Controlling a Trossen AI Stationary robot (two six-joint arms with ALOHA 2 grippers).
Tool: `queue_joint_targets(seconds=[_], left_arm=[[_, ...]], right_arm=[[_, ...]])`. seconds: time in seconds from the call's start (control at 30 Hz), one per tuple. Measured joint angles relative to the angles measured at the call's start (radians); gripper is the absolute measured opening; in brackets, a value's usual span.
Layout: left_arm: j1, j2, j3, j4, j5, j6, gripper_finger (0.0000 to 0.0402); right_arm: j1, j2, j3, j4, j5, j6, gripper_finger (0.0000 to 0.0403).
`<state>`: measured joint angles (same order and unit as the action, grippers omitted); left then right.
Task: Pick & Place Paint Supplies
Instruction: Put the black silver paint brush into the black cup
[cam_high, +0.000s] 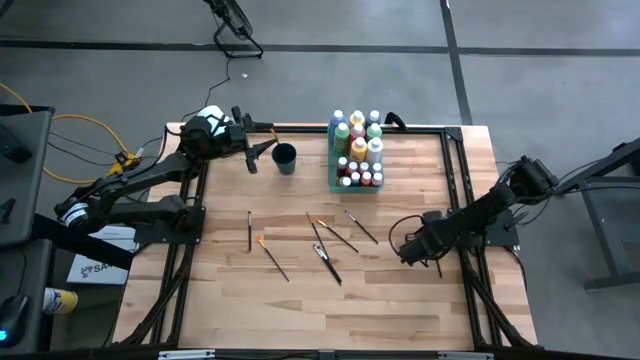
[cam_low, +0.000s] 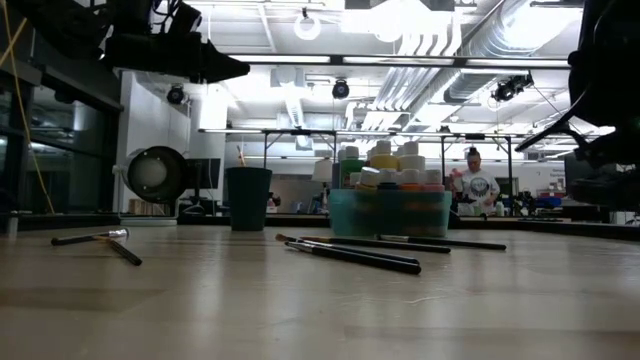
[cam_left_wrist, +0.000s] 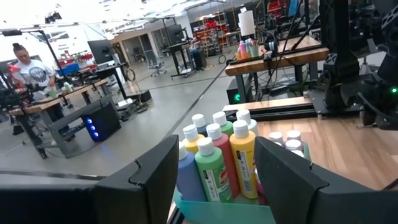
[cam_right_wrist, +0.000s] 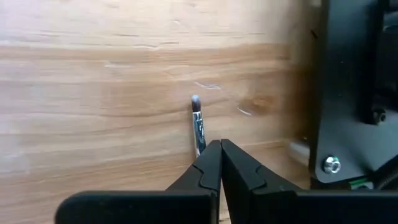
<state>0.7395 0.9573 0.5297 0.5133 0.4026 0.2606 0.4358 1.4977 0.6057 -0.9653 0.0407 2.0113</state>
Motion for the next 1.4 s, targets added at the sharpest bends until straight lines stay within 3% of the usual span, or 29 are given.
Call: queue_joint_targets(seconds=[0.63, 0.97, 1.23, 1.4], left_arm=[[0.0, 0.0, 0.0, 0.0, 0.001, -0.004, 0.0203], [0.0, 0.0, 0.0, 0.0, 0.001, -0.004, 0.0203], [0.0, 0.0, 0.0, 0.001, 0.001, -0.004, 0.0203], [0.0, 0.0, 0.0, 0.001, 0.001, -0.005, 0.0203]], right_arm=[[-0.001, -0.002, 0.042, 0.049, -0.025, -0.098, 0.0003], [-0.001, -0.084, 0.041, -0.005, -0.037, -0.124, 0.0004], [-0.001, -0.148, 0.041, -0.018, -0.019, -0.208, 0.0072], [0.0, -0.199, 0.041, 0.038, -0.165, -0.309, 0.0129]])
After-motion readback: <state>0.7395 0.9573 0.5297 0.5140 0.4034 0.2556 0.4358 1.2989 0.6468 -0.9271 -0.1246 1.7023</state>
